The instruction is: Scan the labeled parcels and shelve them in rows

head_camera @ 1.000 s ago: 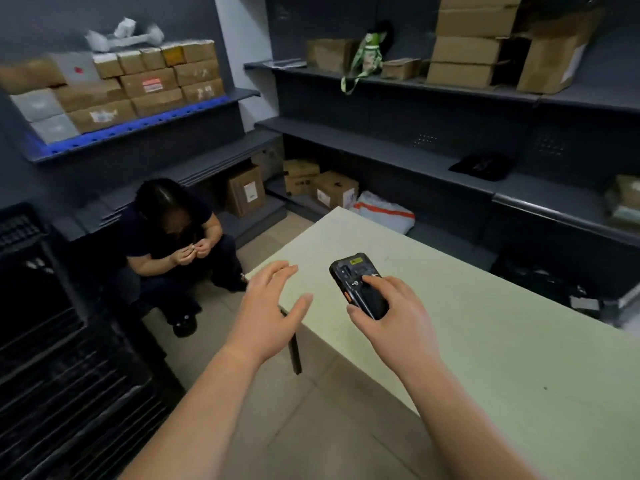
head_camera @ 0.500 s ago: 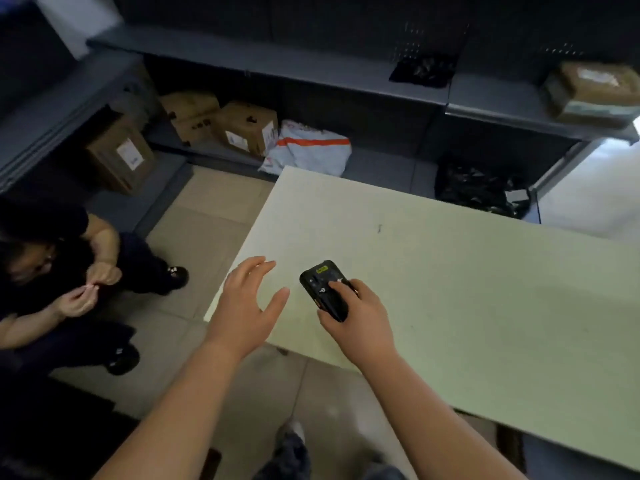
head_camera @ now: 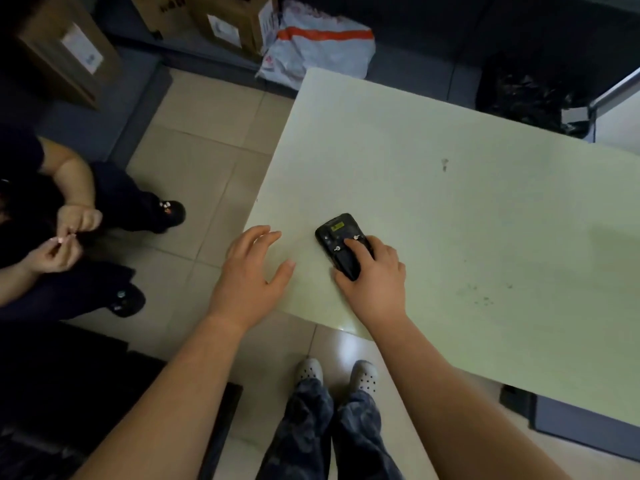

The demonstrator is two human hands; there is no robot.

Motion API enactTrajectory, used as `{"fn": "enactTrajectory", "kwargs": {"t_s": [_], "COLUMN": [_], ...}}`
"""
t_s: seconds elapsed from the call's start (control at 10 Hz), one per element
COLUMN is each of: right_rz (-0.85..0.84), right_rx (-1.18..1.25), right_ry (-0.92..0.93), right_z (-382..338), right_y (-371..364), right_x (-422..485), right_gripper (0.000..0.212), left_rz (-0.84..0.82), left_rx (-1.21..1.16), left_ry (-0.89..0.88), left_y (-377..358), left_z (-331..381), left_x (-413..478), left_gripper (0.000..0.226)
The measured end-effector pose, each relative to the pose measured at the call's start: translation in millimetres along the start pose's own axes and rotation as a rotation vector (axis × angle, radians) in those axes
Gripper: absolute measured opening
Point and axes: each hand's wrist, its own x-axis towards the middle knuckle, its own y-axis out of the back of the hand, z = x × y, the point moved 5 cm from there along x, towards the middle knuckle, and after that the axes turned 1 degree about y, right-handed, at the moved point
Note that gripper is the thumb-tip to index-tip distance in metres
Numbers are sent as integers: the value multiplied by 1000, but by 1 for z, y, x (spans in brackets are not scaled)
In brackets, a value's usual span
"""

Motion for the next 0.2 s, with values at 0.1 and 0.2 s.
{"fn": "enactTrajectory", "kwargs": {"t_s": [0.1,0.2], "right_rz": [-19,-79], "right_rx": [-13,13], "right_ry": [-1,-16], "right_z": [-2,-3], "right_y": [-1,3], "right_x": [-2,-1], "right_gripper": [56,64], "left_rz": [-15,9], "left_rx": [13,-2], "left_ry": [-8,-18], "left_y": [-3,-1], "left_z": [-3,1], "left_x": [-2,-2], "left_gripper": [63,63]}}
